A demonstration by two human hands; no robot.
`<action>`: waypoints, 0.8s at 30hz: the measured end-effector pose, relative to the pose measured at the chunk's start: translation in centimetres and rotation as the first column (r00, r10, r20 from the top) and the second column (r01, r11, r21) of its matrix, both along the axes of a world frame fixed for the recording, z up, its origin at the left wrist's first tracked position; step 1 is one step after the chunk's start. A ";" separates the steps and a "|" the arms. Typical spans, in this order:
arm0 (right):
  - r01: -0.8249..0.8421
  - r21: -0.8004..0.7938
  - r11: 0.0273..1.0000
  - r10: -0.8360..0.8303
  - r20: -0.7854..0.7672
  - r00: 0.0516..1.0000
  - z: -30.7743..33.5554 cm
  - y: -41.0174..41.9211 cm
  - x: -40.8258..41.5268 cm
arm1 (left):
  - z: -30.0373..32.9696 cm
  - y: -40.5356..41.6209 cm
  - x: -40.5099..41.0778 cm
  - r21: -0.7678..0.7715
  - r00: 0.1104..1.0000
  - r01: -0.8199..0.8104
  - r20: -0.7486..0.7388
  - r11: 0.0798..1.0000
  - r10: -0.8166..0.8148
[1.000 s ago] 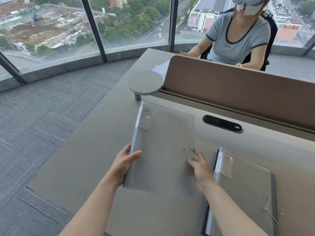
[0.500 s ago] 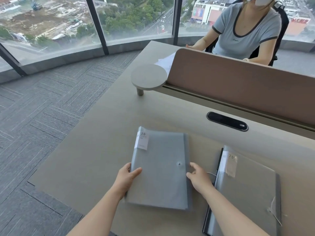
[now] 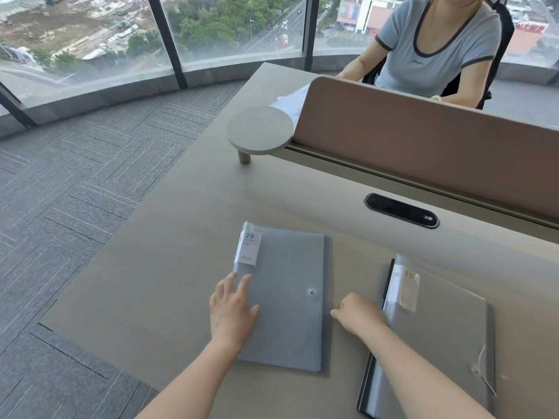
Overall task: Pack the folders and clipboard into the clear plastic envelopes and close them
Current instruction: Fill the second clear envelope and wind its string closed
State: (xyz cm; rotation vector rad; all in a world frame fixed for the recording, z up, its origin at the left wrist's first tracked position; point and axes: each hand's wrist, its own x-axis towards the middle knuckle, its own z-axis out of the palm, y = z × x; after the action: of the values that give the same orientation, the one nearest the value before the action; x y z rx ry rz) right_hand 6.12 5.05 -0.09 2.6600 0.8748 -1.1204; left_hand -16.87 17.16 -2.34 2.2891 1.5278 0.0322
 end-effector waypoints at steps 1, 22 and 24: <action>0.024 -0.027 0.999 -0.025 -0.041 0.999 0.2 0.4 0.3 | 0.0 -0.2 0.7 0.015 0.994 0.107 -0.003 0.994 -0.107; 0.270 0.259 0.927 -0.235 -0.158 0.959 -2.0 7.6 -1.3 | -0.6 -1.5 4.6 -0.197 0.880 0.435 -0.113 0.878 -0.461; 0.115 0.256 0.960 -0.090 -0.105 0.990 -1.6 8.0 -2.2 | -0.8 -1.5 4.6 -0.192 0.882 0.434 -0.108 0.880 -0.458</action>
State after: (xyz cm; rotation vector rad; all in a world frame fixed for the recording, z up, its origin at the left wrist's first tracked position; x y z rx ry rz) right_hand 3.89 13.08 -1.70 2.9168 0.9735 -1.2396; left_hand -12.30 15.67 -3.17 2.4944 0.9812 -0.3865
